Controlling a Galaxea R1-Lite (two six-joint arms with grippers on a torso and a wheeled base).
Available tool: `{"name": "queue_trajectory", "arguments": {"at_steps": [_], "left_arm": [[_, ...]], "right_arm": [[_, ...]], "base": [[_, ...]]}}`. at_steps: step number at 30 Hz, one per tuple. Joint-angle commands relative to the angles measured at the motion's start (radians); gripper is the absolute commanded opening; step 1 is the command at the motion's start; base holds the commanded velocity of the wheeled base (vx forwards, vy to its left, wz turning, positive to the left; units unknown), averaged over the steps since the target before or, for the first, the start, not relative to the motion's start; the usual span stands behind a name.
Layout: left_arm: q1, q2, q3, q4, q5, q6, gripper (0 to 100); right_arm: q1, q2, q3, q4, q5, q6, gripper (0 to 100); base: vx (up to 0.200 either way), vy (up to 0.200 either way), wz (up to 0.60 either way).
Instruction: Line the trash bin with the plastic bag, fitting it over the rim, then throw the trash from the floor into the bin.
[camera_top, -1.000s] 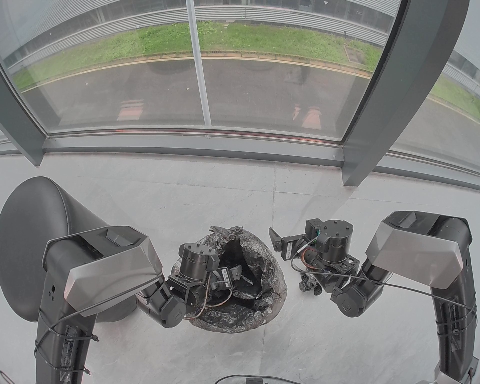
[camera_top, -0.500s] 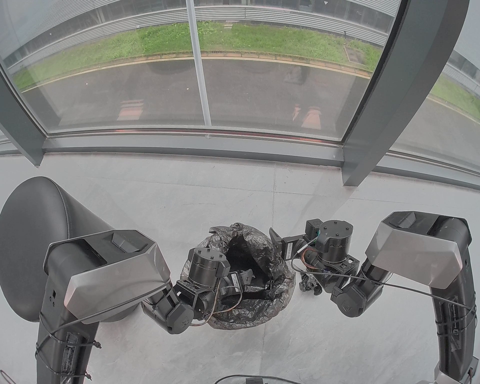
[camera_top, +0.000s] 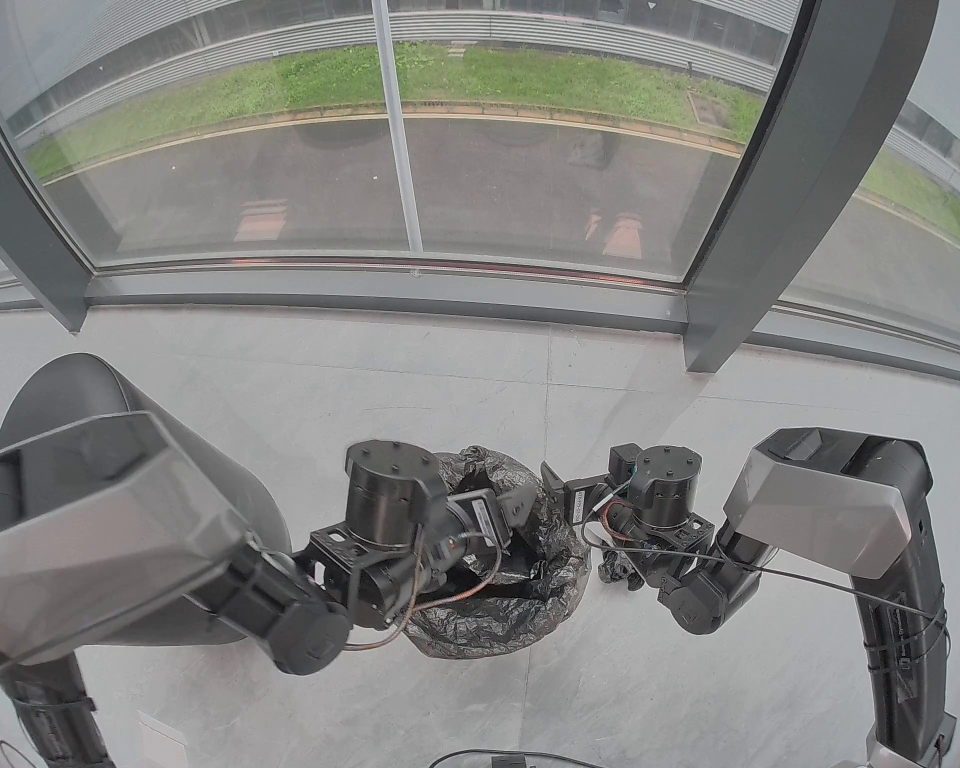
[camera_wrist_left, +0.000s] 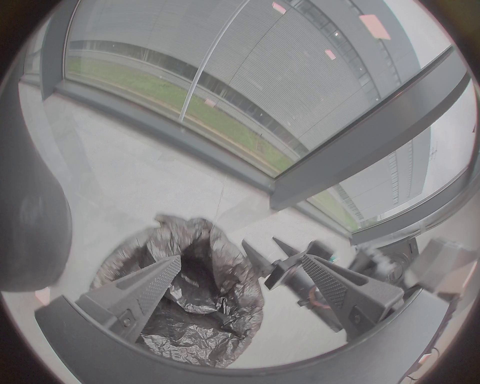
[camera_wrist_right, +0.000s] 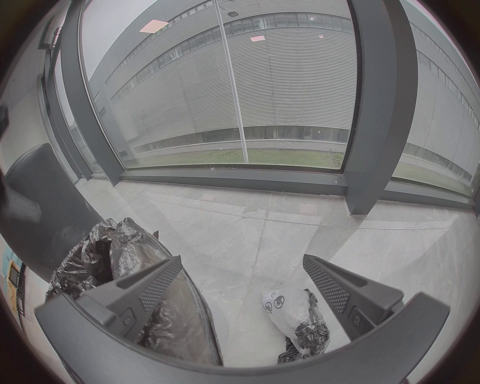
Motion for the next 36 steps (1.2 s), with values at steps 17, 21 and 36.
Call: {"name": "queue_trajectory", "arguments": {"at_steps": [17, 21, 36], "left_arm": [[0.799, -0.831, 0.338, 0.241, -0.318, 0.232, 100], [0.891, -0.831, 0.347, 0.241, -0.438, 0.235, 100], [0.951, -0.811, 0.366, 0.233, -0.562, 0.235, 100]], "right_arm": [[-0.095, 0.066, -0.292, 0.366, -0.083, -0.177, 100], [-0.111, 0.133, -0.473, 0.576, -0.082, -0.222, 100], [-0.157, 0.274, -0.776, 0.915, -0.097, -0.285, 100]], "base": [[0.0, 0.0, 0.0], [0.0, 0.0, 0.0], [0.0, 0.0, 0.0]]}}
